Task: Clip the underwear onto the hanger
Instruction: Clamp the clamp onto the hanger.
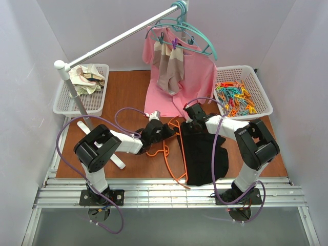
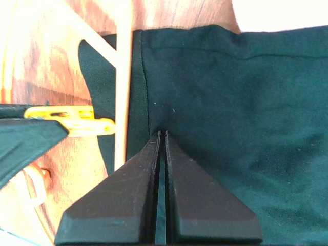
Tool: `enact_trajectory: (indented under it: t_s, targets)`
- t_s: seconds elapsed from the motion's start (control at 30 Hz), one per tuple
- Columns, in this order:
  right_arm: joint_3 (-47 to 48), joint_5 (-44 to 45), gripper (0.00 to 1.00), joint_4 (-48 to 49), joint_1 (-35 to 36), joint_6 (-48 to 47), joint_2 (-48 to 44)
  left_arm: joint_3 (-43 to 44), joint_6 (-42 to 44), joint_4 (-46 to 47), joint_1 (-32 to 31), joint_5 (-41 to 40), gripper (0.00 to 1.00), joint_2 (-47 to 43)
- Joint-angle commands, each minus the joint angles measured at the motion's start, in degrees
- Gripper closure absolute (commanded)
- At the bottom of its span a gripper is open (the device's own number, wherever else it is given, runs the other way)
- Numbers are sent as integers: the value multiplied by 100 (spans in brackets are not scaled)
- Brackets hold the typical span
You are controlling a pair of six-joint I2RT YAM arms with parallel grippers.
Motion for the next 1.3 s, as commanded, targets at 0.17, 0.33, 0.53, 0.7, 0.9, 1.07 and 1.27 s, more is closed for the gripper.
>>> enact_trajectory:
  t_s: [0.17,0.33,0.53,0.7,0.9,1.07,1.27]
  targets:
    - [-176,-246,99,221,15,39,71,-152,-78,261,-148,-94,100,53]
    - [-202,-263,99,212,15,30,97,-249,-113,419,-148,-85,100,-8]
    - [-184,-272,99,212,6,30,124,-486,-210,726,-148,-6,100,-131]
    - [-176,-272,99,186,15,21,133,-758,-350,1201,-148,64,100,-219]
    - [-149,-307,99,160,15,21,185,-952,-552,1754,-148,273,100,-185]
    - [-158,-360,99,133,15,3,220,-1084,-719,2185,-148,372,100,-70]
    - [-176,-457,99,133,50,-14,291,-1066,-790,2475,-148,565,100,175]
